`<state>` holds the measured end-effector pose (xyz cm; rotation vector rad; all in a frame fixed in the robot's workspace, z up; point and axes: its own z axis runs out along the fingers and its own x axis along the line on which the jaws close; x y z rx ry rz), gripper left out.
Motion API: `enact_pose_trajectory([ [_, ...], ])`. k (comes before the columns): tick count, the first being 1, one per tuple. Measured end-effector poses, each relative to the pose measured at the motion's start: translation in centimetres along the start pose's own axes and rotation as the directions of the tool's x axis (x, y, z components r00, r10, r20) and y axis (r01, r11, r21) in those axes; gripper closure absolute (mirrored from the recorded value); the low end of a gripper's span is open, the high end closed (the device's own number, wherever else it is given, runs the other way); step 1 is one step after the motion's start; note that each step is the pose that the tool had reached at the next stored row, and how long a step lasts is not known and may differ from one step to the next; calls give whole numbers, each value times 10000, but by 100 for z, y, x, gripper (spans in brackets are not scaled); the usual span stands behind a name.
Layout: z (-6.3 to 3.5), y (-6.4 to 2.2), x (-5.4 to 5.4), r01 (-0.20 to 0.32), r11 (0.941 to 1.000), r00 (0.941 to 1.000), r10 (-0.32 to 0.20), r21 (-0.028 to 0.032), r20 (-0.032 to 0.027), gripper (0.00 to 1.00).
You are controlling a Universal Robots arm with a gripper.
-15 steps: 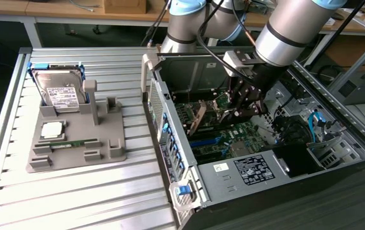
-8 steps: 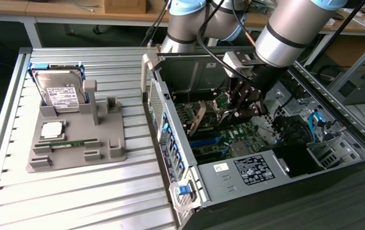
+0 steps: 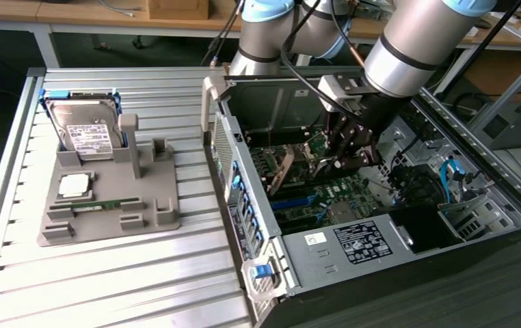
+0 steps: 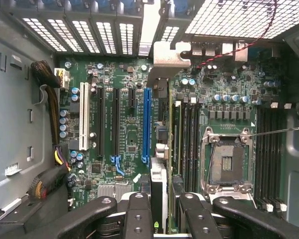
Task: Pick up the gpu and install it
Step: 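Insert the gpu into the slot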
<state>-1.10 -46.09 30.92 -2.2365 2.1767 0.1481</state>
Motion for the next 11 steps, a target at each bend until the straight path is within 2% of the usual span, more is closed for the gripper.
enact_pose_trajectory([
  [11,13,13,20,0,10000,10000,0,0,-1,73],
])
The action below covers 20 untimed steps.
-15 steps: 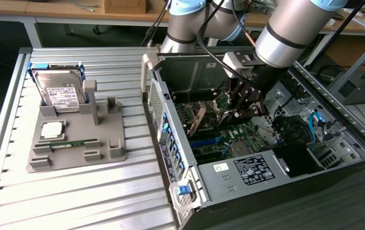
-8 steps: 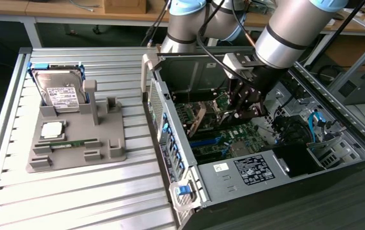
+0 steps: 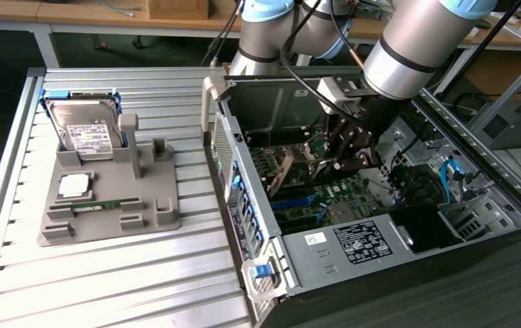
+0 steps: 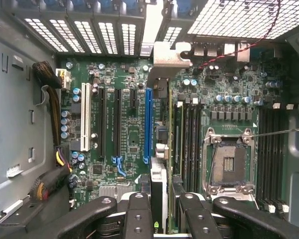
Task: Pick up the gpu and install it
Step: 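Insert the gpu into the slot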
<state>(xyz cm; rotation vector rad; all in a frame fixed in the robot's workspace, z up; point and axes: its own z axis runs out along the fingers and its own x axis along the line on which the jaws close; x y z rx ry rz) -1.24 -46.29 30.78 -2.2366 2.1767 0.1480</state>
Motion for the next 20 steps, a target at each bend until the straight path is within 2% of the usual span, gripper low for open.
enact_pose_trajectory([
  [20,53,201,30,0,10000,10000,0,1,2,73],
])
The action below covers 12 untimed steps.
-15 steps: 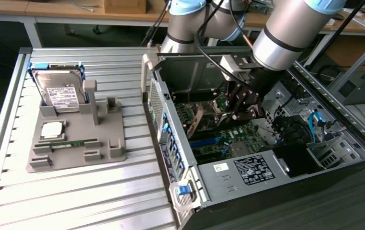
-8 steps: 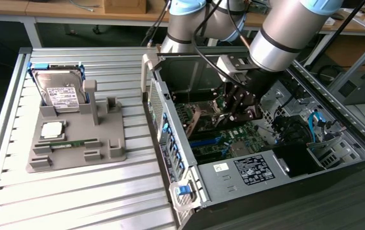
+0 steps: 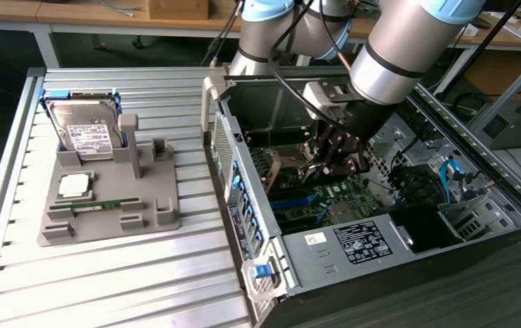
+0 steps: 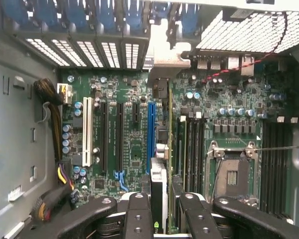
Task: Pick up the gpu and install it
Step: 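Insert the gpu into the slot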
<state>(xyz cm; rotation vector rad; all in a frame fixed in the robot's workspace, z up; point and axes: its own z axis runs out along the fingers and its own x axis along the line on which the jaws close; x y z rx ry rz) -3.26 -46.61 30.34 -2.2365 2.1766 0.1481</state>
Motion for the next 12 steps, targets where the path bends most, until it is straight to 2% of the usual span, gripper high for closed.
enact_pose_trajectory([
  [5,34,69,1,0,10000,10000,0,0,-1,73],
  [12,109,79,13,-1,10000,10000,1,0,-1,73],
])
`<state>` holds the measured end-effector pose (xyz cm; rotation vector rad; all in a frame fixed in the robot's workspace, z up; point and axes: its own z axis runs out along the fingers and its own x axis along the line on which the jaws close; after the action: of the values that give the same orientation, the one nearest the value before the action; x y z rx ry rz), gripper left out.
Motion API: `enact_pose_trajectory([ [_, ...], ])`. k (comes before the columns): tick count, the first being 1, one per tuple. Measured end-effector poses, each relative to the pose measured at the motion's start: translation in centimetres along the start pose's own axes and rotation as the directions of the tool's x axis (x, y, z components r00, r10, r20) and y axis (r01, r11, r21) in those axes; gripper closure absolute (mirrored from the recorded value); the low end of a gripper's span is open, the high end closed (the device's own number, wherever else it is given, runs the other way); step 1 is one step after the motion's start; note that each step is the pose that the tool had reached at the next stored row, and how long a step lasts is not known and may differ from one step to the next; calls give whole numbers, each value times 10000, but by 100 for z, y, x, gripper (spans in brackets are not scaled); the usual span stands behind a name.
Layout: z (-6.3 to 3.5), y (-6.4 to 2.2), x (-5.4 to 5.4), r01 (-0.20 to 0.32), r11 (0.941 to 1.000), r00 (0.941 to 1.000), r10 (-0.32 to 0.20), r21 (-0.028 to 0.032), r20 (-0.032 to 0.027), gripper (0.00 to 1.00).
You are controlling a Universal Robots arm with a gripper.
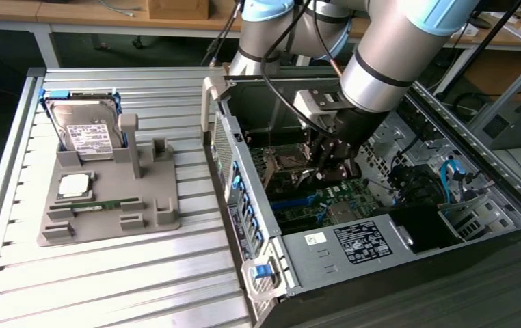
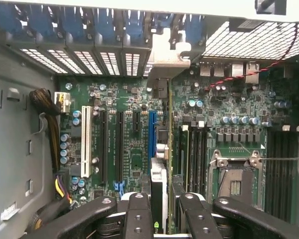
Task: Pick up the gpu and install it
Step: 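Insert the gpu into the slot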
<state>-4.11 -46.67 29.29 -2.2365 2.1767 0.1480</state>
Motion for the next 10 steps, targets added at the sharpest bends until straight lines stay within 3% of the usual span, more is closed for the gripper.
enact_pose_trajectory([
  [7,67,48,4,0,10000,10000,0,-1,-7,73],
  [10,85,59,5,-2,10000,10000,2,-2,-42,73],
])
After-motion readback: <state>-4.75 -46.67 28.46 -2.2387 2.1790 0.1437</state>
